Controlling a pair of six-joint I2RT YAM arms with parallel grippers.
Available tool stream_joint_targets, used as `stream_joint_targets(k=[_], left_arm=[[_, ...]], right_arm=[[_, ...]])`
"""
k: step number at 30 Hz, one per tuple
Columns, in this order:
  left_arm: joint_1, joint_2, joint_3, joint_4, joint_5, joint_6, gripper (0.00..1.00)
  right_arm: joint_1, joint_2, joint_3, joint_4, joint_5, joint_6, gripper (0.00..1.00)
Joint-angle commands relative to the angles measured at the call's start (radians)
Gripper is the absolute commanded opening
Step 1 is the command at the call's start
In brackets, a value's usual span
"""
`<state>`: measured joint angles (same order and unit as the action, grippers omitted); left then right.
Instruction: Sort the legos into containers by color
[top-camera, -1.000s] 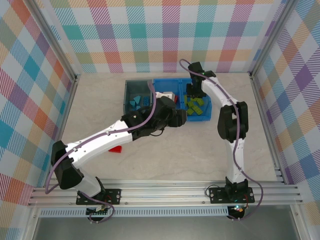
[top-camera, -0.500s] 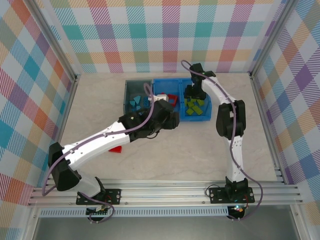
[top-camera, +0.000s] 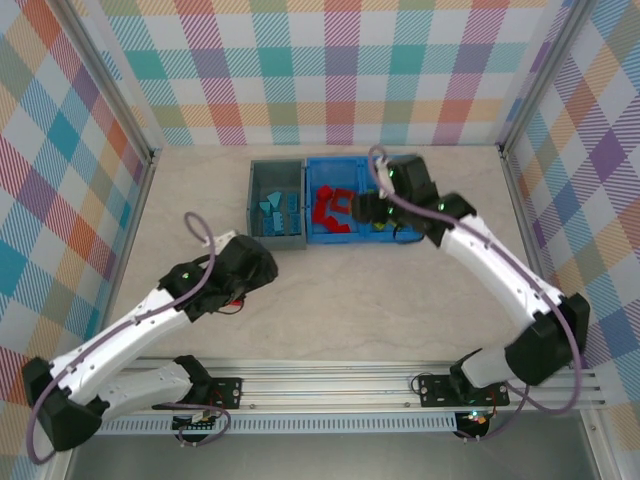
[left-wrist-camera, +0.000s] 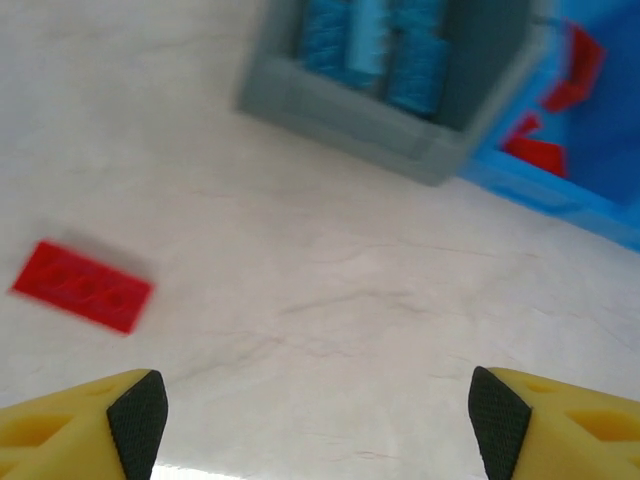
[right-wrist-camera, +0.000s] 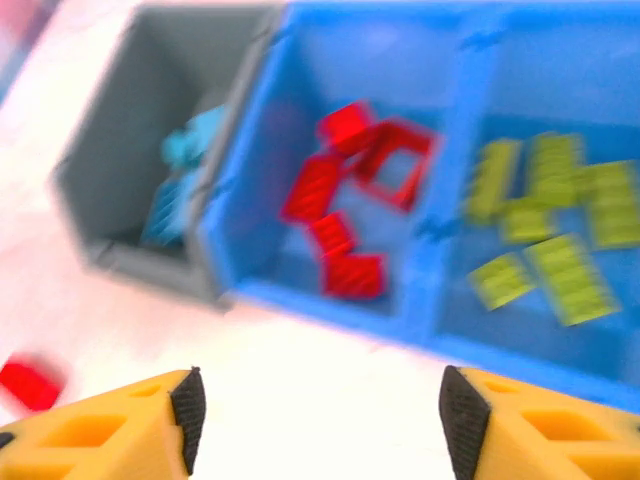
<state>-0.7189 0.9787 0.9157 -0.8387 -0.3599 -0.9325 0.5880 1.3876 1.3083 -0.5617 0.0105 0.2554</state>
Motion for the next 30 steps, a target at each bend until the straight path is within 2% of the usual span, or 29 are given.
stream_joint_targets(k=[1,3,6,11,15,21,24,28,30], left_arm=[[0.15,-0.05,-0.114,-0.03,0.114,-0.077,0.82],[0.231,-0.049,-0.156,-0.008,0.168,-0.104,0.85],[0.308,-0.005,-0.192,0.039,0.208,-0.154,0.87],[0.386,0.128,-0.211,0.13,0.27,-0.269,0.86],[0.416,0.236,-0.204,0.14,0.257,-0.364,0.84],[0.45,0.321,-0.252,0.232,0.26,-0.437,0.76],[0.465,0.342,-0.276,0.301,0.246,-0.455,0.69],[0.48,0.391,-0.262,0.309,0.238,-0.45,0.63],[0.483,0.405,-0.265,0.323,0.238,-0.448,0.54]], right_arm=[[0.138,-0.085,-0.179,0.171,-0.216,-0.031,0.71],[0.239,-0.137,-0.284,0.264,-0.279,-0.027,0.77],[0.363,-0.158,-0.353,0.322,-0.289,-0.02,0.85],[0.466,-0.151,-0.357,0.321,-0.227,0.014,0.85],[0.494,-0.146,-0.348,0.313,-0.195,0.026,0.86],[0.507,-0.145,-0.342,0.295,-0.176,0.037,0.85],[0.511,-0.153,-0.348,0.295,-0.173,0.048,0.85],[0.513,-0.159,-0.354,0.289,-0.161,0.057,0.85],[0.515,-0.163,-0.358,0.288,-0.153,0.062,0.85]])
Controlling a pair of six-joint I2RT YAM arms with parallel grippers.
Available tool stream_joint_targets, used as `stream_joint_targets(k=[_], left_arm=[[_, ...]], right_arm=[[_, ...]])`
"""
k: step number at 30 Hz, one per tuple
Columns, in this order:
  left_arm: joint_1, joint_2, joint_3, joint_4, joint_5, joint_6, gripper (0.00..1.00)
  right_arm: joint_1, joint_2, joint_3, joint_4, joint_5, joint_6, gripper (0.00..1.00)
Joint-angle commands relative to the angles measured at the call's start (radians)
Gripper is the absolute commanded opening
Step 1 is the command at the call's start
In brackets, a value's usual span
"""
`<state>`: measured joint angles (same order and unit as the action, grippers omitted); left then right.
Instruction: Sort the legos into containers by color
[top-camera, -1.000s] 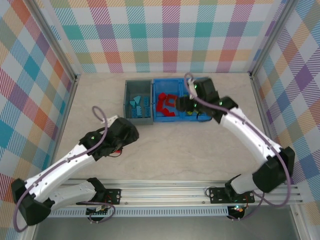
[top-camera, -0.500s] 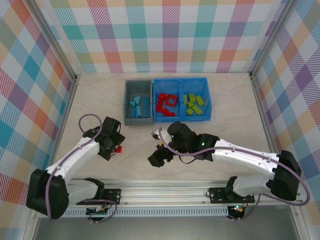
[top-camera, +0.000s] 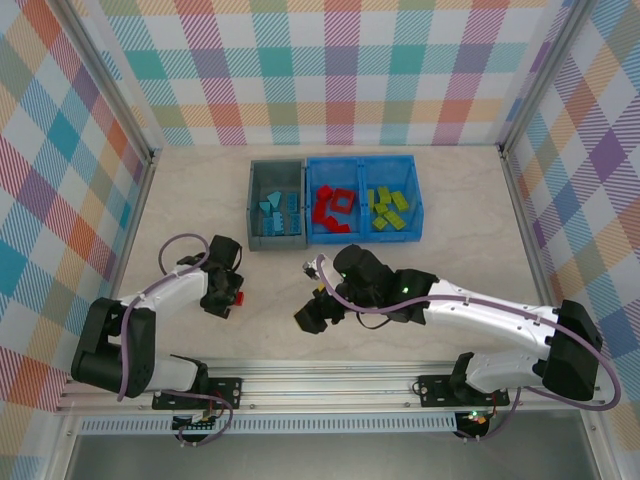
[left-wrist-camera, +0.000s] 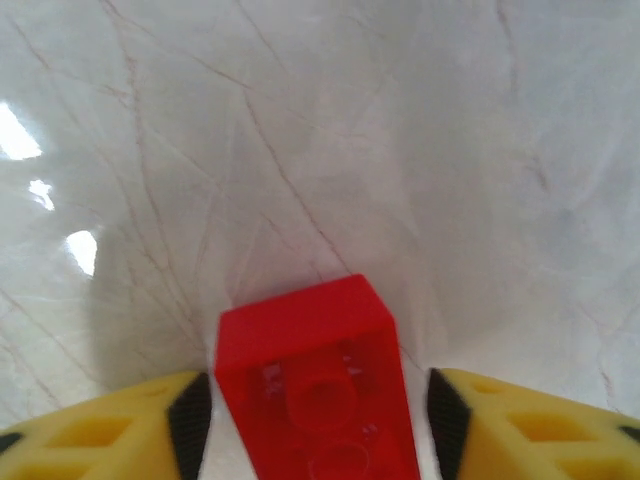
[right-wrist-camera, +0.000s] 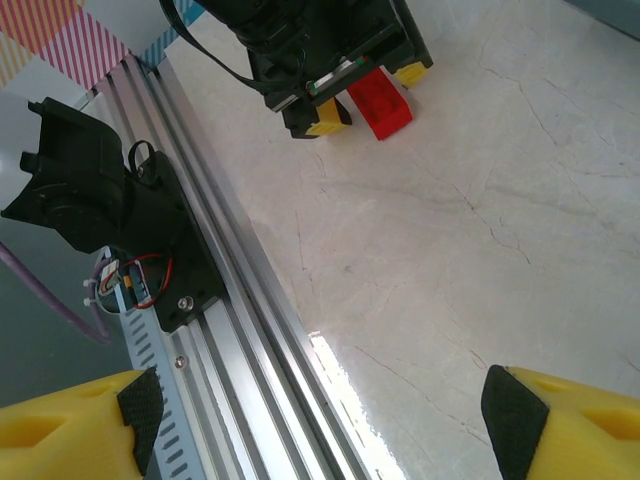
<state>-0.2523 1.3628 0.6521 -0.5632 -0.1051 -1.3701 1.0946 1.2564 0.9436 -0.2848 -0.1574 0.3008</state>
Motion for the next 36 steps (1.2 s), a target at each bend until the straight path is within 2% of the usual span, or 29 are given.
stream_joint_targets(k=[1,5,8,10,12,16,18,21,25,30,36], left_arm=[[0.016,0.026,-0.002,0.049,-0.02,-0.012,0.48],[0.016,0.029,-0.015,0.057,-0.017,-0.011,0.3],[0.015,-0.009,-0.019,0.053,-0.016,0.006,0.25],[0.003,-0.051,0.004,0.029,-0.025,0.046,0.25],[-0.038,-0.096,0.067,-0.021,-0.049,0.121,0.24],[-0.197,-0.144,0.29,-0.175,-0.163,0.297,0.22],[-0.264,-0.13,0.388,-0.199,-0.184,0.371,0.22],[-0.341,-0.043,0.552,-0.209,-0.184,0.487,0.22],[-0.405,0.166,0.779,-0.212,-0.164,0.608,0.23],[-0.431,0.42,1.021,-0.179,-0.083,0.669,0.23],[-0.437,0.67,1.243,-0.196,-0.033,0.684,0.23]], right_arm=[[0.008,-0.031,0.005,0.01,0.018,0.017,0.85],[0.009,-0.034,0.004,0.004,0.028,0.021,0.84],[0.008,-0.055,0.009,-0.015,0.064,0.02,0.84],[0.008,-0.083,0.021,-0.052,0.141,0.014,0.83],[0.005,-0.122,0.036,-0.088,0.227,0.006,0.83],[-0.029,-0.23,0.031,-0.111,0.405,0.058,0.84],[-0.047,-0.271,0.023,-0.109,0.48,0.087,0.84],[-0.091,-0.292,0.04,-0.136,0.555,0.121,0.85],[-0.172,-0.285,0.081,-0.18,0.577,0.18,0.85],[-0.295,-0.308,0.057,-0.129,0.442,0.234,0.86],[-0.351,-0.305,0.066,-0.142,0.396,0.272,0.86]])
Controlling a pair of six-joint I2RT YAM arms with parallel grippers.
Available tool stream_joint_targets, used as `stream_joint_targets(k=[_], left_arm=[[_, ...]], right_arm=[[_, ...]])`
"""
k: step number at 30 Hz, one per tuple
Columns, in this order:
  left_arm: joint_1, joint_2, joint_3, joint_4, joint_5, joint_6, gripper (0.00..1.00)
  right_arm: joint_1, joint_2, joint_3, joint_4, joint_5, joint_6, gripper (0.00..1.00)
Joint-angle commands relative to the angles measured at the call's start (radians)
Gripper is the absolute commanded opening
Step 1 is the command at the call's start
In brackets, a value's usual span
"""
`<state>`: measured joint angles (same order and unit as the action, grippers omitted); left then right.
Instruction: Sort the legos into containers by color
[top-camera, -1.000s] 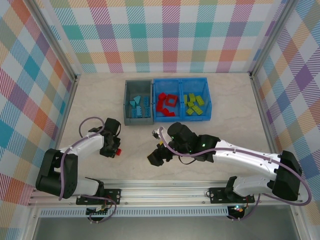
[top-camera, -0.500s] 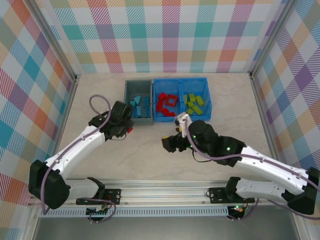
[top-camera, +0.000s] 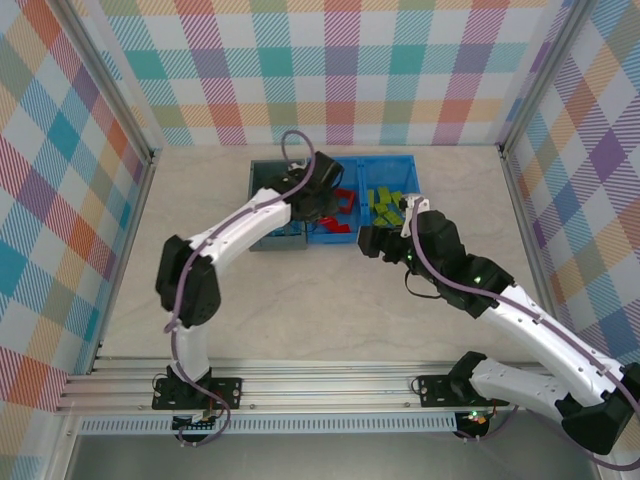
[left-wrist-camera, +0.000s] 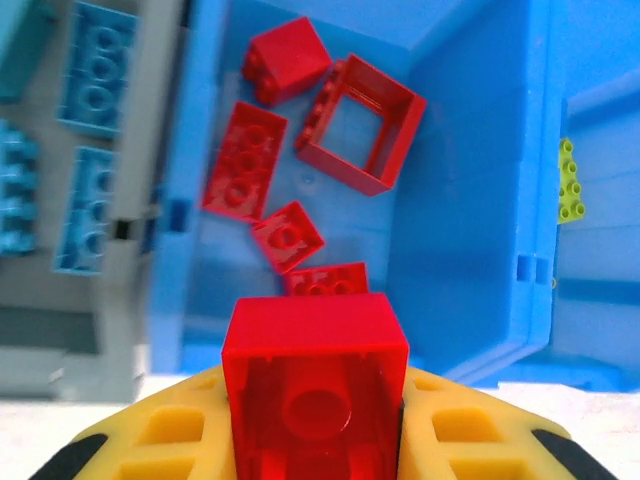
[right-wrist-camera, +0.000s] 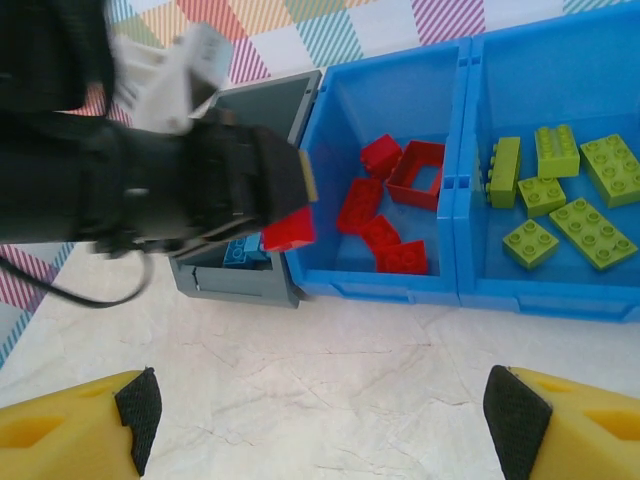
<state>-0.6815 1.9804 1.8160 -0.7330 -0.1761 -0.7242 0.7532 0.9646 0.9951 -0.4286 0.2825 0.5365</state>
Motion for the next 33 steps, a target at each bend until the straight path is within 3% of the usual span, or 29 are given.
stream_joint_targets(k=[1,9,16,27,33], left_arm=[[-0.009,0.08,0.102,-0.021,0.049,0.037,0.23],[-0.001,0.278,0.251,-0.017,0.1,0.007,0.23],[0.012,0.329,0.265,0.002,0.104,0.004,0.24],[0.022,0.274,0.218,0.003,0.134,0.006,0.55],[0.022,0.159,0.161,0.004,0.116,0.007,0.58]], right_arm=[[-0.012,-0.013,0.017,-0.001,-0.047,0.036,0.86],[-0.017,-0.003,0.014,0.015,-0.081,0.037,0.86],[-0.017,0.022,0.022,0.022,-0.12,0.026,0.86],[-0.017,0.033,0.014,0.011,-0.13,0.018,0.86],[-0.017,0.033,0.032,-0.02,-0.126,-0.005,0.86]])
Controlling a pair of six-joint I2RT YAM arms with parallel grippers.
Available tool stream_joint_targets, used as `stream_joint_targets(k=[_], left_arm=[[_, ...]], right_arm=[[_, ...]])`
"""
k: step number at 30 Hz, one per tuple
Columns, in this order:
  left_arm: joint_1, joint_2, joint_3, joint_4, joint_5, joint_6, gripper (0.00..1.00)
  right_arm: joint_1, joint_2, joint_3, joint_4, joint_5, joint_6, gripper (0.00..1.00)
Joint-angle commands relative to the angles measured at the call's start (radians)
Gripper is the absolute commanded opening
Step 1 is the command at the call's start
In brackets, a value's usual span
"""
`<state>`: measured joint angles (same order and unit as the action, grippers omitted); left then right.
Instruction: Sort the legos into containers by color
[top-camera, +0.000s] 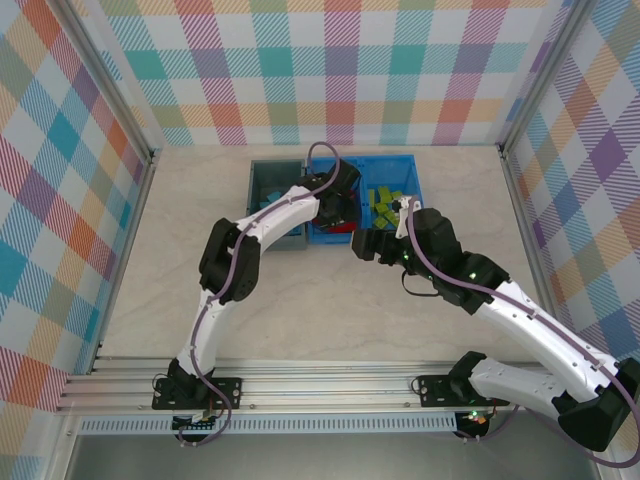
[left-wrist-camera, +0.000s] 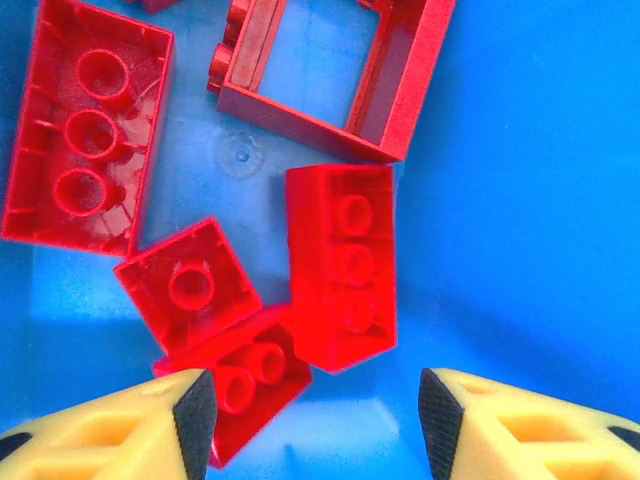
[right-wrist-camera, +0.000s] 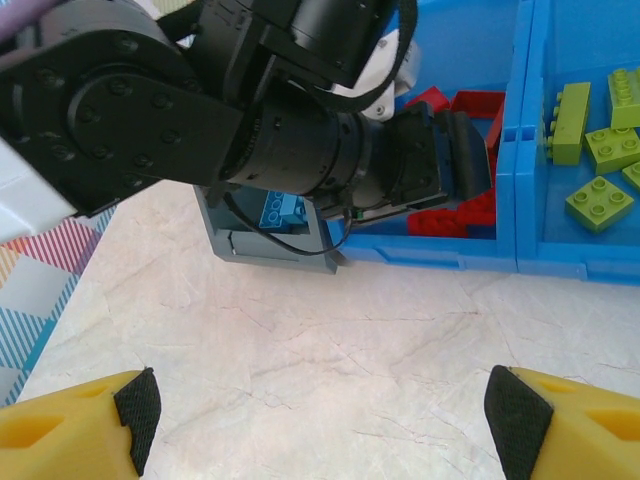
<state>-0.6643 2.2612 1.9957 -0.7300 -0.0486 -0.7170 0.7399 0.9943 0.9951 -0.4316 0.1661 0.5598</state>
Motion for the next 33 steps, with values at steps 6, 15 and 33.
stream_joint_targets(k=[6,15,33], left_arm=[[0.003,-0.334,-0.195,0.037,-0.094,-0.011,0.57],[0.008,-0.775,-0.525,-0.012,-0.177,0.038,1.0],[0.33,-1.506,-1.372,0.421,-0.548,0.49,1.0]], right_arm=[[-0.004,0.016,0.056,-0.081,0.004,-0.076,0.86],[-0.003,0.015,0.112,-0.182,0.0,-0.214,0.9],[-0.449,-0.163,-0.276,0.194,0.274,-0.284,1.0]])
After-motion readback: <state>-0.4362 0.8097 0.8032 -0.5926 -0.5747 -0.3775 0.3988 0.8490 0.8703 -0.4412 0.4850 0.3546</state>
